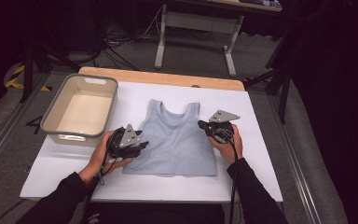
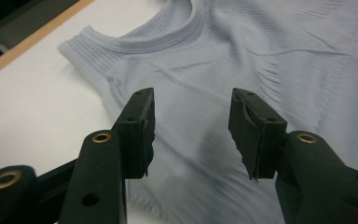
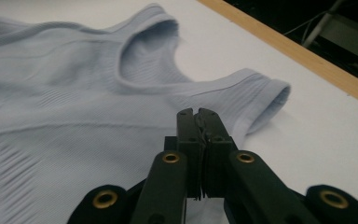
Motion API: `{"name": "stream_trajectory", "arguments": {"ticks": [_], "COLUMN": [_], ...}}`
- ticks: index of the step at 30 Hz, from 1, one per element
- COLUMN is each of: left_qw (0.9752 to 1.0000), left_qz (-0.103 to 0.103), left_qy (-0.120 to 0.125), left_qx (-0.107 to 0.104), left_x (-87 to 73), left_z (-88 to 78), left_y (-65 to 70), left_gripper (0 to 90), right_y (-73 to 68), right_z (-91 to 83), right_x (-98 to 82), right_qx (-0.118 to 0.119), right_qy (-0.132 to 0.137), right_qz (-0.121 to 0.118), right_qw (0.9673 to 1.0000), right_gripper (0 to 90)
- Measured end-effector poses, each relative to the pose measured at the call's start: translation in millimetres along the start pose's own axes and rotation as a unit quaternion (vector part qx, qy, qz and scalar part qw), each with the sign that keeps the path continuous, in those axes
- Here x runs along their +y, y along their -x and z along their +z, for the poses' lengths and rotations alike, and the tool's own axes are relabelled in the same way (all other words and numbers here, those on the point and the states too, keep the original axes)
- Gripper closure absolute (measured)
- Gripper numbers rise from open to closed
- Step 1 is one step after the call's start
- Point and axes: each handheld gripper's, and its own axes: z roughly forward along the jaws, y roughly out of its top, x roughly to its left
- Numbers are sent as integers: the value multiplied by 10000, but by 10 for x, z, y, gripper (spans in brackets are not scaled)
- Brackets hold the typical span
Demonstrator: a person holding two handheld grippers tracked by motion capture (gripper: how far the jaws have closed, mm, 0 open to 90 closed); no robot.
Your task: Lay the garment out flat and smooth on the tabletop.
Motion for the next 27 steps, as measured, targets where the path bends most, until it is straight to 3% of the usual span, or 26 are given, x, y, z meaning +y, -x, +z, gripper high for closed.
{"name": "stream_trajectory", "arguments": {"ticks": [2,4,7,9,10,16,22,23,27], "left_qw": [9999,9999,9994,9986,9984,9982,9989,9991,9997], "left_qz": [38,-33,-15,-33,-18,-161,-124,-95,-7], "left_qy": [-99,-135,-340,-530,-557,-575,-441,-407,-225], "left_qx": [82,1,-17,-6,1,46,118,96,103], "left_x": [23,27,9,-31,-41,-85,-39,-16,134], "left_z": [96,161,254,328,337,343,321,321,337], "left_y": [-30,-75,-124,-131,-134,-162,-166,-170,-199], "left_gripper": [543,709,808,814,814,810,791,792,812], "right_y": [-24,-89,-118,-134,-141,-172,-206,-203,-165], "right_z": [-16,-20,12,50,44,-69,-126,-122,-115], "right_x": [-30,-143,-242,-357,-432,-541,-522,-463,-157], "right_qx": [12,48,94,75,59,-175,-197,-227,-273], "right_qy": [-17,-193,-388,-593,-600,-577,-673,-680,-192], "right_qz": [2,-40,-48,-41,87,103,42,-86,-108], "right_qw": [10000,9998,9992,9982,9981,9981,9975,9974,9994], "right_gripper": [891,896,898,900,900,900,900,900,900]}}
